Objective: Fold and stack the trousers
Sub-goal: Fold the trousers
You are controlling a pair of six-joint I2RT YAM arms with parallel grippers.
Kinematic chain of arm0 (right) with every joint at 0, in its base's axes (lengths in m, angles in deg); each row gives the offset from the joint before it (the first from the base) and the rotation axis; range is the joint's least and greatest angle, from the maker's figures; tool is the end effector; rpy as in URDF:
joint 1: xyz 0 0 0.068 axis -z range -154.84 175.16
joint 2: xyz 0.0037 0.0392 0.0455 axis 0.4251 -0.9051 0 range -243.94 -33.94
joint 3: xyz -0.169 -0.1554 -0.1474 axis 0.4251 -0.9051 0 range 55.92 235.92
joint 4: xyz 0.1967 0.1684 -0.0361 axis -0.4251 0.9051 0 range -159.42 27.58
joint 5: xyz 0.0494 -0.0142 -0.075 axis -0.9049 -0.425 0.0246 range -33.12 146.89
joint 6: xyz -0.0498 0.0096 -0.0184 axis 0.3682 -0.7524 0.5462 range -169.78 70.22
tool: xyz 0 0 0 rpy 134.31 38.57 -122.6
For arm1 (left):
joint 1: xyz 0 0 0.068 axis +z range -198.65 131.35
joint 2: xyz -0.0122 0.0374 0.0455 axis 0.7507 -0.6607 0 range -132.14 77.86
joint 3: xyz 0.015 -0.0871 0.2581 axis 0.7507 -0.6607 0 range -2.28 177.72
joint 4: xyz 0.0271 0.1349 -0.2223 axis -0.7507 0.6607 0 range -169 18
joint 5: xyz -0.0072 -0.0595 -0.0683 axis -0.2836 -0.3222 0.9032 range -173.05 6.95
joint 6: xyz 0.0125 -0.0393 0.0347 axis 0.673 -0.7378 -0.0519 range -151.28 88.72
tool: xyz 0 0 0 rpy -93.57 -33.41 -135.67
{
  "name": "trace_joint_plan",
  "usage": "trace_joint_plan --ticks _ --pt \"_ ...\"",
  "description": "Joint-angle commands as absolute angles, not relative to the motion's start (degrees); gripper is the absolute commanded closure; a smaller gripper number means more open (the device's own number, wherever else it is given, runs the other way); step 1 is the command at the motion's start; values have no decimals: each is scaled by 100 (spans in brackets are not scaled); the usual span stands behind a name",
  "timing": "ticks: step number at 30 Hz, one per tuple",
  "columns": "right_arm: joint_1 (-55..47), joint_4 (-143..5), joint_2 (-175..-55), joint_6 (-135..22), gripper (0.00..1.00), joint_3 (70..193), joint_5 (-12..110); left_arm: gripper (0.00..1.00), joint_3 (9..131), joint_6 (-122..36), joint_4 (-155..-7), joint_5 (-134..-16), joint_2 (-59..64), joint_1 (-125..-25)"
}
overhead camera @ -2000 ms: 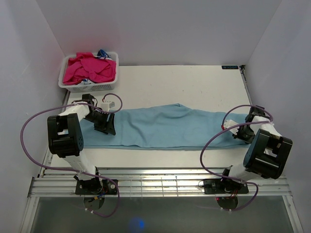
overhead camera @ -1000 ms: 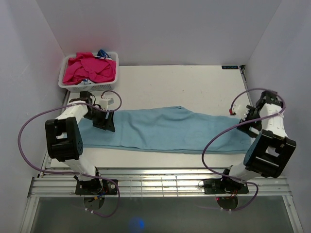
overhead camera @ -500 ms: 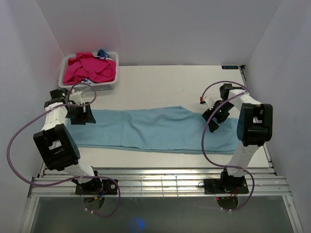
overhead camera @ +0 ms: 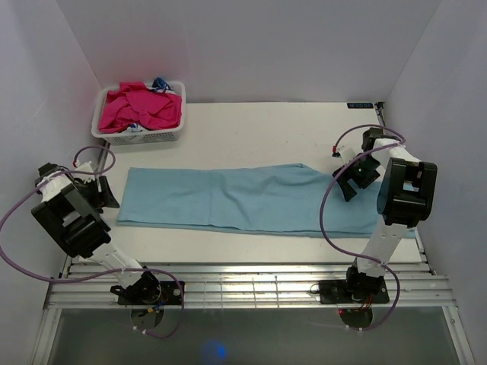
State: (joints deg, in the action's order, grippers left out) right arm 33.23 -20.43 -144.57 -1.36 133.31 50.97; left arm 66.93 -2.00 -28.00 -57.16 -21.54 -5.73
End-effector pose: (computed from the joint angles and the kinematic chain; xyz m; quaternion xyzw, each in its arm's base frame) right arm 0.3625 -0.0476 0.1680 -0.3469 0.9341 0.0134 0.0839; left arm 0.2460 0.2074 0.1979 -0.0983 0.9669 -0.1363 0.1921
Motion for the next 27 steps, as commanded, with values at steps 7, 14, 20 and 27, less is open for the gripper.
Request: trace_joint_plan --ticks 7,14,20,27 --pt "3201 -1722 -14494 -126 3 13538 5099 23 7181 -121 -2837 -4711 -2910 -778" --pt "3166 -1730 -14494 -135 2 13582 5249 26 6883 -595 -3268 -4754 -3438 -1216" --pt "3157 -1660 -14512 -127 2 13617 5258 54 6627 -1211 -3778 -4948 -3613 -1472" --pt "3157 -1616 -14371 -127 2 13643 5170 100 7101 -1467 -3761 -5088 -3369 -1192"
